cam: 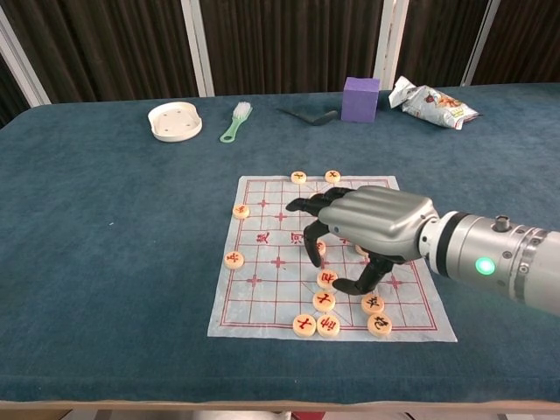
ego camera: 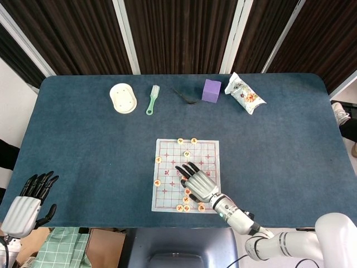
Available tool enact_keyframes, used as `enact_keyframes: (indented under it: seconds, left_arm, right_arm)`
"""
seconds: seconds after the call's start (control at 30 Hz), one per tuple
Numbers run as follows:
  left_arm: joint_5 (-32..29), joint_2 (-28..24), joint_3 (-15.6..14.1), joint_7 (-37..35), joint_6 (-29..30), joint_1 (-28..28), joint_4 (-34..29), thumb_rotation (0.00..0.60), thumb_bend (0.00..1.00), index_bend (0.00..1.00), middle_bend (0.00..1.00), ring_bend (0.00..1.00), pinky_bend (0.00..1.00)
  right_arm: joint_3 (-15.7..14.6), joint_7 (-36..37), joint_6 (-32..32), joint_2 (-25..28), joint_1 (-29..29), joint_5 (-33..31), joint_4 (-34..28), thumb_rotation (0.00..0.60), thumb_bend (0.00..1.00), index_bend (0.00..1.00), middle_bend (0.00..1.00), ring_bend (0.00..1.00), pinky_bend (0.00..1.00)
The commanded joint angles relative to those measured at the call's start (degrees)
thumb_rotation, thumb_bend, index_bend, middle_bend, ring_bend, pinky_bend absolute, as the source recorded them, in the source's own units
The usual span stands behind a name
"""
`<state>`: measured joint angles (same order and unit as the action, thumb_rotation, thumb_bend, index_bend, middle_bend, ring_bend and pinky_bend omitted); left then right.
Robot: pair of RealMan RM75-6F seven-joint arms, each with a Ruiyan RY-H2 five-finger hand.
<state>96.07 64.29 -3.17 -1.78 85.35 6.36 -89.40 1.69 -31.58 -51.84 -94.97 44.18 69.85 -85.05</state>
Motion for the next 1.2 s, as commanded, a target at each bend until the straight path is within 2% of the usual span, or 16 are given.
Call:
enact_keyframes:
  seconds: [0.03, 0.23, 0.4, 0.5, 0.53, 0.6, 0.67, 0.73, 0.83, 0.93, 1.03, 1.1, 1.2]
  left_arm:
    - [0.07, -0.04, -0.05, -0.07, 0.03, 0.02, 0.03, 0.600, 0.45, 0.00, 0.00, 0.00, 0.01]
    - [0.39, -0.36, -0.32, -1.01, -0.16, 0.22, -0.01, 0.600, 0.45, 0.00, 0.00, 0.00, 0.01]
    - [1.14, -0.30, -0.61, -0.89, 0.31, 0.13, 0.13, 0.600, 0.45, 0.00, 0.00, 0.00, 0.01]
    - [1.15, -0.28, -0.60, 0.01, 0.76, -0.15, -0.01, 0.600, 0.45, 0.00, 0.00, 0.00, 0.01]
    - [0.87, -0.23, -0.45, 0.73, 1.08, -0.39, -0.13, 0.600, 0.45, 0.00, 0.00, 0.00, 0.01]
    - [0.25, 0.05, 0.03, 2.24, 1.93, -0.89, -0.25, 0.600, 0.45, 0.00, 0.00, 0.00, 0.01]
    - [-0.92, 0.58, 0.89, 4.08, 2.97, -1.49, -0.29, 0.600, 0.45, 0.00, 0.00, 0.00, 0.01]
    - [-1.33, 0.82, 1.31, 4.25, 3.40, -1.64, -0.29, 0.600, 0.45, 0.00, 0.00, 0.00, 0.01]
    - [-0.73, 0.06, 0.71, 1.35, 2.68, -1.30, -0.48, 0.600, 0.45, 0.00, 0.00, 0.00, 0.02]
    - [-1.33, 0.56, 1.08, 3.53, 2.45, -1.32, -0.38, 0.600, 0.45, 0.00, 0.00, 0.00, 0.02]
    - [-2.28, 1.00, 0.99, 5.87, 1.02, -1.16, -1.36, 0.600, 0.45, 0.00, 0.00, 0.00, 0.02]
    - [-2.40, 1.05, 0.89, 6.81, 0.46, -1.03, -1.78, 0.600, 0.45, 0.00, 0.00, 0.00, 0.02]
    - [-1.75, 1.33, 1.07, 6.88, 0.79, -0.81, -1.70, 0.600, 0.45, 0.00, 0.00, 0.00, 0.02]
  right_arm:
    - [0.00, -0.16, 0.05, -0.05, 0.01, -0.08, 0.01, 0.600, 0.48, 0.51, 0.07, 0.00, 0.00]
    - [0.07, 0.10, -0.99, 1.08, -0.65, 0.39, -1.78, 0.600, 0.48, 0.43, 0.06, 0.00, 0.00]
    - [0.02, 4.81, -5.46, 6.29, -3.15, 4.39, -7.74, 0.600, 0.48, 0.37, 0.04, 0.00, 0.00]
    - [-1.61, 7.55, -10.41, 12.96, -6.80, 7.10, -13.49, 0.600, 0.48, 0.24, 0.01, 0.00, 0.00]
    - [-2.80, 7.62, -12.30, 16.62, -8.77, 6.95, -16.59, 0.600, 0.48, 0.14, 0.00, 0.00, 0.00]
    - [-5.14, 7.00, -15.24, 22.86, -12.04, 6.26, -21.39, 0.600, 0.47, 0.03, 0.00, 0.00, 0.00]
    - [-8.34, 6.87, -20.39, 29.10, -16.92, 6.41, -24.86, 0.600, 0.46, 0.00, 0.00, 0.00, 0.00]
    - [-11.18, 9.56, -27.53, 31.83, -23.15, 8.07, -23.85, 0.600, 0.46, 0.00, 0.00, 0.00, 0.00]
    - [-13.53, 16.27, -36.54, 31.15, -31.71, 9.97, -17.04, 0.600, 0.43, 0.00, 0.00, 0.00, 0.00]
    - [-13.52, 21.40, -41.31, 31.16, -35.90, 11.93, -12.83, 0.600, 0.39, 0.00, 0.00, 0.00, 0.00]
    - [-11.19, 26.64, -47.58, 30.36, -38.23, 16.14, -9.67, 0.600, 0.37, 0.00, 0.00, 0.00, 0.00]
    - [-10.50, 26.42, -48.41, 29.68, -39.06, 16.73, -8.26, 0.600, 0.37, 0.00, 0.00, 0.00, 0.00]
    - [-10.32, 27.21, -46.39, 29.77, -39.20, 17.18, -7.88, 0.600, 0.37, 0.00, 0.00, 0.00, 0.00]
